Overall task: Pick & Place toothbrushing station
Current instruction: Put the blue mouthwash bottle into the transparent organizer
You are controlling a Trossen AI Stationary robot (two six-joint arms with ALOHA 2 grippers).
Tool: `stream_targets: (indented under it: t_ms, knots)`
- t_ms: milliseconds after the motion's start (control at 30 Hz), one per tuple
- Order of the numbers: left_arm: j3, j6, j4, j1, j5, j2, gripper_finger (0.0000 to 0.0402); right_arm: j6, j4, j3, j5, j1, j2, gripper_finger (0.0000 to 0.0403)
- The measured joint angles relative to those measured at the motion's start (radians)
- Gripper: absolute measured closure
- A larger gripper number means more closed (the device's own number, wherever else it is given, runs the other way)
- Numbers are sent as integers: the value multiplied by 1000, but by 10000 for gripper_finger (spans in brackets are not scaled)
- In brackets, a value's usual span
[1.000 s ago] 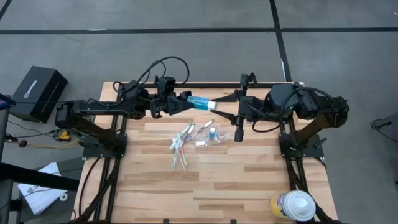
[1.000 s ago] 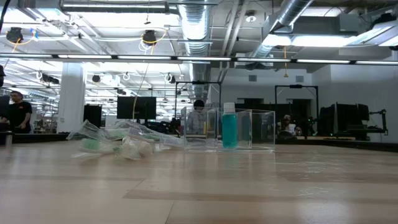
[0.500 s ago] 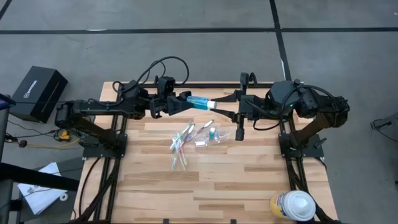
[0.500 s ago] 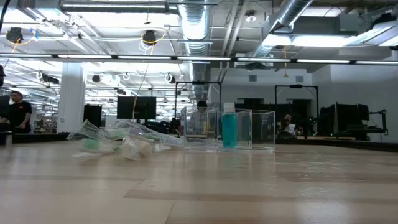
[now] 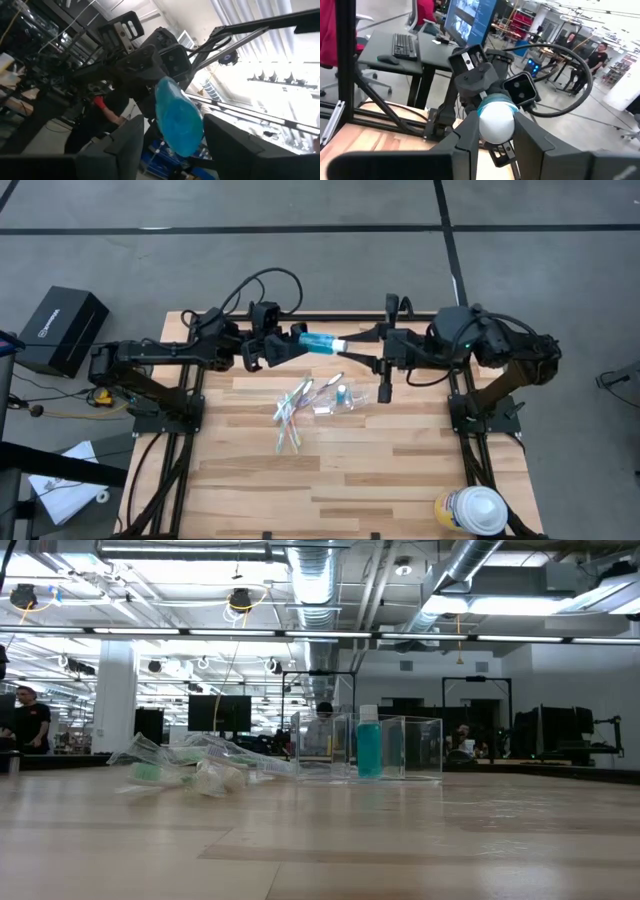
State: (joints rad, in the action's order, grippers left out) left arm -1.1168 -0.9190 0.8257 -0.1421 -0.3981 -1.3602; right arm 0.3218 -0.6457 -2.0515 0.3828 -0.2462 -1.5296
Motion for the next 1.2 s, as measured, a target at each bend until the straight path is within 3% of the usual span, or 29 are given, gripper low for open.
stream_targets:
  t_ms: [367,633,800,1200]
  knots:
    - [0,68,-15,-81,-81,0,264,-23,-69,-64,13,1,-2,323]
    - [0,111,-60,-194,-186,0,267,-120,-197,-73,11,-13,-1,323]
    - [0,179,-176,-281,-262,0,267,-171,-248,-73,11,-23,0,323]
    - [0,336,-279,-390,-291,0,269,-388,-580,-72,-53,33,-47,323]
